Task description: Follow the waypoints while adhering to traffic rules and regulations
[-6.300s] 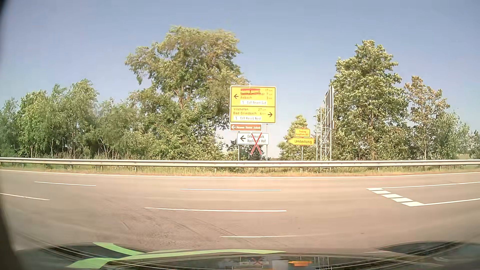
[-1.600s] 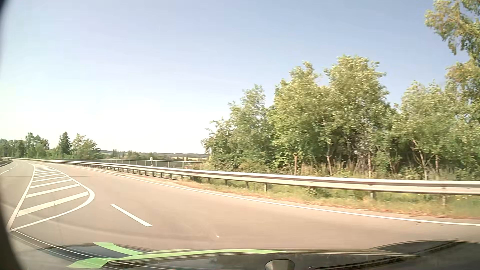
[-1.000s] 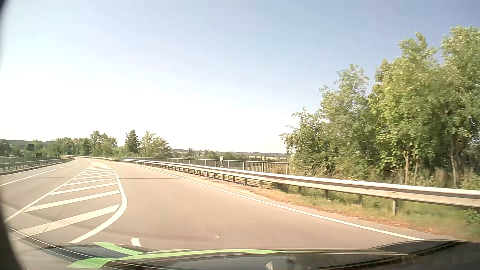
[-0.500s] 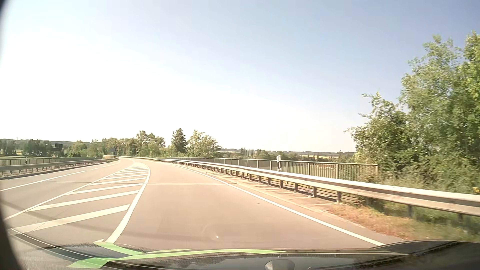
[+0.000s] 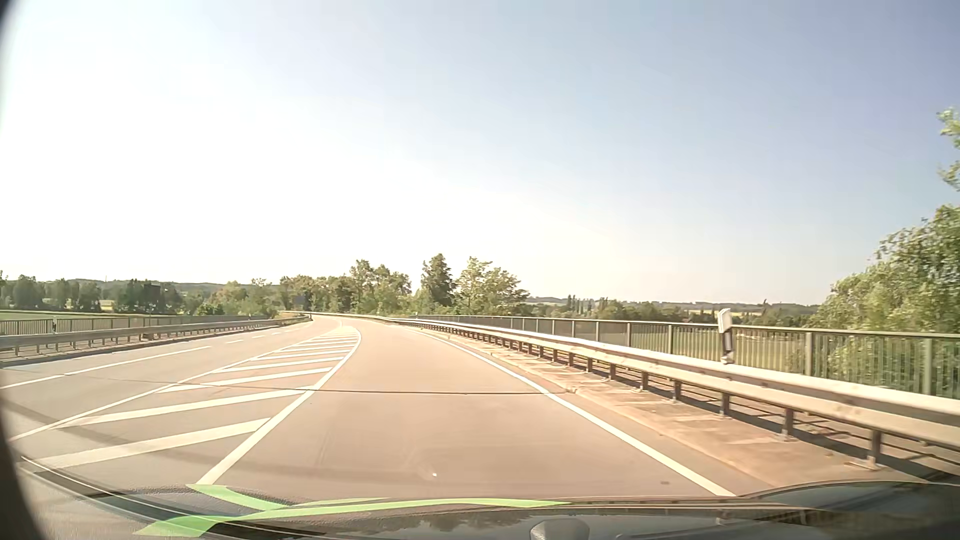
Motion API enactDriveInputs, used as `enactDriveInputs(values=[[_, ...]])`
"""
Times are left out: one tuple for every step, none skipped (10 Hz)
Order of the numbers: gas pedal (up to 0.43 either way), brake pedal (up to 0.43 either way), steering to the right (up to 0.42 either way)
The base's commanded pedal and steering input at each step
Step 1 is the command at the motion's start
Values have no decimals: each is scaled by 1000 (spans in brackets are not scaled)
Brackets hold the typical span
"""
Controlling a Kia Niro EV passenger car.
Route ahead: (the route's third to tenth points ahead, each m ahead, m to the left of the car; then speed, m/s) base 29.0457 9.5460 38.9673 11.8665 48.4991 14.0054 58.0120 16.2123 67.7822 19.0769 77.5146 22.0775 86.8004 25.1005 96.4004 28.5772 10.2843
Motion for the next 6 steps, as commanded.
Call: enactDriveInputs(values=[[539, 0, -135], [539, 0, -123], [539, 0, -104], [531, 0, -79], [531, 0, -55], [531, 0, -37]])
